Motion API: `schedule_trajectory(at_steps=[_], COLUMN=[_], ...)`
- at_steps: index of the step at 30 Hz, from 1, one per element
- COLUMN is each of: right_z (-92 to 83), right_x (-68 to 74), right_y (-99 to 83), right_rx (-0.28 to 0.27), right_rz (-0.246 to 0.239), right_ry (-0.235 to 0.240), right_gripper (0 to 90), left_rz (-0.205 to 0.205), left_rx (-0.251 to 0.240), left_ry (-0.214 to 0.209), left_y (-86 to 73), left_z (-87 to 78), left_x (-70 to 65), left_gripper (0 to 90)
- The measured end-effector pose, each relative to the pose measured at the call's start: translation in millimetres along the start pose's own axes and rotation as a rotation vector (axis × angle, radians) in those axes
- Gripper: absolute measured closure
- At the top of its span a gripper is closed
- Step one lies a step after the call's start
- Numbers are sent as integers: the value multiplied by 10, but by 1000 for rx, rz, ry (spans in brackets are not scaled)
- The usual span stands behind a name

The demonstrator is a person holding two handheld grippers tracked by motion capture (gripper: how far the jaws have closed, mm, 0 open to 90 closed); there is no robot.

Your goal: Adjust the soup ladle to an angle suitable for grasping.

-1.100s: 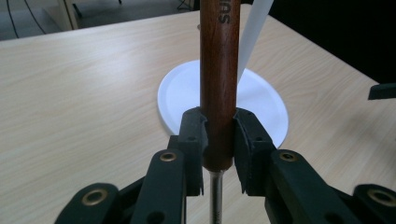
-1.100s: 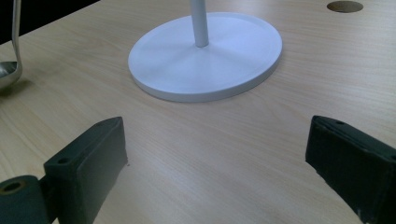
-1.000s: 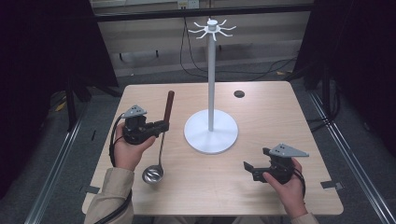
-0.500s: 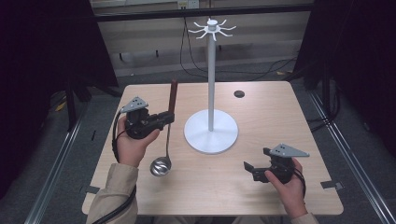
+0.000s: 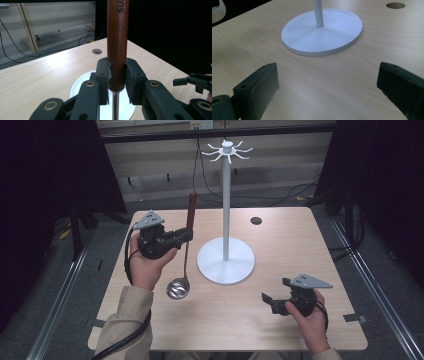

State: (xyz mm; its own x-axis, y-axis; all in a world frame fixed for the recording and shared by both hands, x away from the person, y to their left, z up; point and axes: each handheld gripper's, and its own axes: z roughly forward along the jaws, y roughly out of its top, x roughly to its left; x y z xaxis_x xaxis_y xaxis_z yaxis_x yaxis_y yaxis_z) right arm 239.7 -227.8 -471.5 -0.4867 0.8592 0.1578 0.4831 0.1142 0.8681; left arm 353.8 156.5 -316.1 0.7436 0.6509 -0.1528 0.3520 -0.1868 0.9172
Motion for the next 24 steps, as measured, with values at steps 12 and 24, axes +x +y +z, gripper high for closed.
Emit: schedule_trajectory(at_steps=[12, 24], right_z=[-3, -1], right_x=[-2, 5], right_y=[4, 8], right_rx=[-3, -5], right_rz=[10, 1], right_ry=[2, 9], right_gripper=[31, 30], left_rz=[26, 41], left_rx=[-23, -71], left_ry=[-14, -27], left_y=[236, 479], left_z=[6, -27], left_x=[-59, -136], left_gripper=[746, 746])
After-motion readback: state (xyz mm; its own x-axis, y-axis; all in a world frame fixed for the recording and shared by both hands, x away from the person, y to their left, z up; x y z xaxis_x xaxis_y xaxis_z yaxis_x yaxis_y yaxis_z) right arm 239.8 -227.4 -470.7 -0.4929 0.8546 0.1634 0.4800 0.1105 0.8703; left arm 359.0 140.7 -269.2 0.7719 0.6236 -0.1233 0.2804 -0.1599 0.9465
